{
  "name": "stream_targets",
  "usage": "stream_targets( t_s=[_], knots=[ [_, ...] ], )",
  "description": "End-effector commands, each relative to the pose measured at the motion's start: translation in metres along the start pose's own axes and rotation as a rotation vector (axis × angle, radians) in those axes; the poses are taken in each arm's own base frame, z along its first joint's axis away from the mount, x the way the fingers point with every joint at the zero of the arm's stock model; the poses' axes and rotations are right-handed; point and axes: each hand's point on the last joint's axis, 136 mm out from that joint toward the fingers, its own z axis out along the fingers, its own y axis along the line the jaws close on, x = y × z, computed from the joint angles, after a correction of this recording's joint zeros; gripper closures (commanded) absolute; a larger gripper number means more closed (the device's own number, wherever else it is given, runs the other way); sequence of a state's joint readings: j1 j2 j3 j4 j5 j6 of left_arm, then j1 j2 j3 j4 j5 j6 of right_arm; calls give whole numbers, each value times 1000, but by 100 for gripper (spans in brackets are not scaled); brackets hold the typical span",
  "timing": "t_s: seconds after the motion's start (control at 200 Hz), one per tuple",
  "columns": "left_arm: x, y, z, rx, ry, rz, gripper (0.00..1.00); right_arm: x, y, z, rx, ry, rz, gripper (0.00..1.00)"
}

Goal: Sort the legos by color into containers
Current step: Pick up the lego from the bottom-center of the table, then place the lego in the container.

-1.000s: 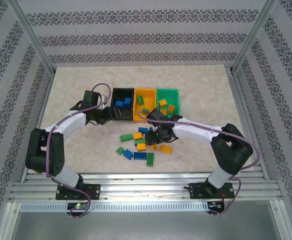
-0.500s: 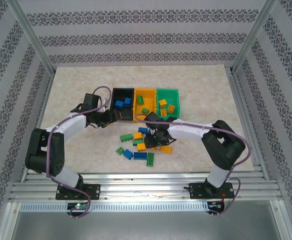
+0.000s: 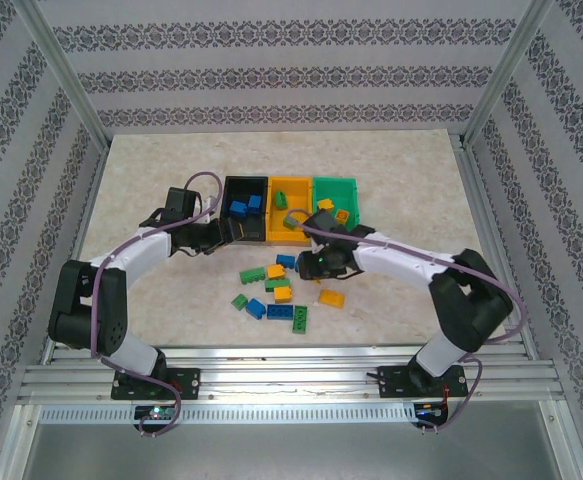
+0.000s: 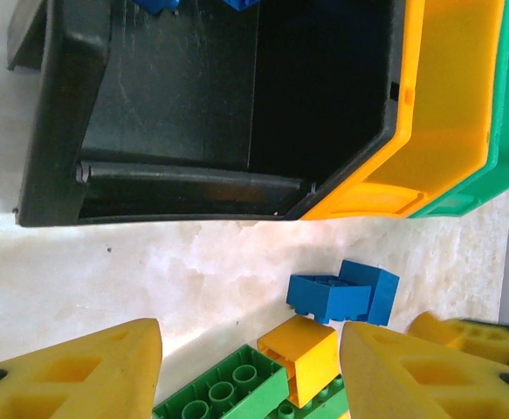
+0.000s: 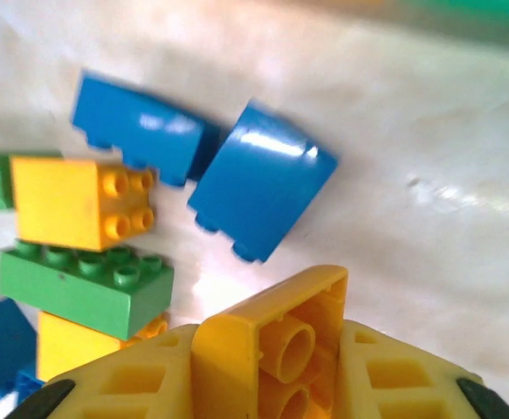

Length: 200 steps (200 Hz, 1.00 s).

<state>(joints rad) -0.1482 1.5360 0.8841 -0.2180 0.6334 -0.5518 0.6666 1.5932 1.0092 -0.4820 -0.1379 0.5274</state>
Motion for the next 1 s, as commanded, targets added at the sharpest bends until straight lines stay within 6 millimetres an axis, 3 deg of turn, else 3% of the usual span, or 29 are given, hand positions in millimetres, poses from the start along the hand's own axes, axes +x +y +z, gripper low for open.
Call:
stream_targets(
  t_s=[0.0,0.125,0.24,0.37,0.53,0.724,0.789,0.994],
  knots=[
    [-4,-9,-7,49,-35,17,44,-35,-2,-32,-47,-107,0,72],
    [-1,-11,-8,64,-45,21,44,-77,-22,-53,-57,-213,63,72],
    [0,-10,-11,40,-64,31,46,-118,-42,-61,-35,-288,112,72],
    [2,-17,-16,26,-88,73,46,-157,-60,-50,-21,-306,154,70],
    [8,-19,-18,14,-80,89,45,-189,-77,-31,40,-300,144,68],
    [17,-20,-15,25,-55,78,45,-208,-93,-17,94,-278,128,58],
    [21,-25,-13,32,-43,115,45,-208,-94,-17,100,-280,126,51],
    [40,-38,1,12,24,268,45,-197,-89,-27,94,-288,113,44]
  ],
)
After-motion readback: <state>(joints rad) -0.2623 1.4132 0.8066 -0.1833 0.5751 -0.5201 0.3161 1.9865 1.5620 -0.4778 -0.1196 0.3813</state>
